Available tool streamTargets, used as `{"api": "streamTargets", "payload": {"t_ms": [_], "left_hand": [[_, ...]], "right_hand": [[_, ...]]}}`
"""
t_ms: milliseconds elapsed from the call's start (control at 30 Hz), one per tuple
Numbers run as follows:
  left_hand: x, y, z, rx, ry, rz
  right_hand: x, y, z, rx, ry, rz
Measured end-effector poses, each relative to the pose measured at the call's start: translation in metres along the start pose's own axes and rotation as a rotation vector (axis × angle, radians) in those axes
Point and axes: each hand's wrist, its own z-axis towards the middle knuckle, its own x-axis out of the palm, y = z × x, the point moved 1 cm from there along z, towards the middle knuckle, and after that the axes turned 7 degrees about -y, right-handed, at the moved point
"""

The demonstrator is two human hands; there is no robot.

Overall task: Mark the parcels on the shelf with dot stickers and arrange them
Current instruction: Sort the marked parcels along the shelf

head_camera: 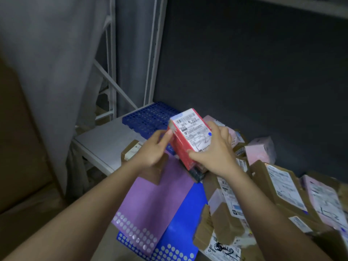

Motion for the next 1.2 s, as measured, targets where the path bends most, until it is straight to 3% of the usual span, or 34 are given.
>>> {"api": "streamTargets", "payload": {"t_ms": [133,300,433,633,1067,1200], "left_hand": [[0.001,-0.001,0.024,-0.159,0.1,-0.362],[-0.032,0.017,0.084,-0.148,-0.025,-0.385],[-0.046,0.026,0.14,-0.146,-0.114,-0.275],[-0.052,0.045,0.199,-0.093,0.044,-0.039],[-0.037,0.074,0.334,-0.066,-0.194,0.065],[-0.027,0.072,0.351,0.012,-0.095,0.154]], "right_hand": [[0.036,0.023,0.016,-0.001,-0.03,0.183],[0.083,0.018,0.058,0.061,0.188,0.679],[0.137,0.014,0.104,0.072,0.21,0.799],[0.212,0.009,0.16,0.161,0.16,0.627],[0.269,-0.002,0.252,0.169,-0.016,0.373],[0.274,-0.013,0.274,0.172,-0.033,0.335]]}}
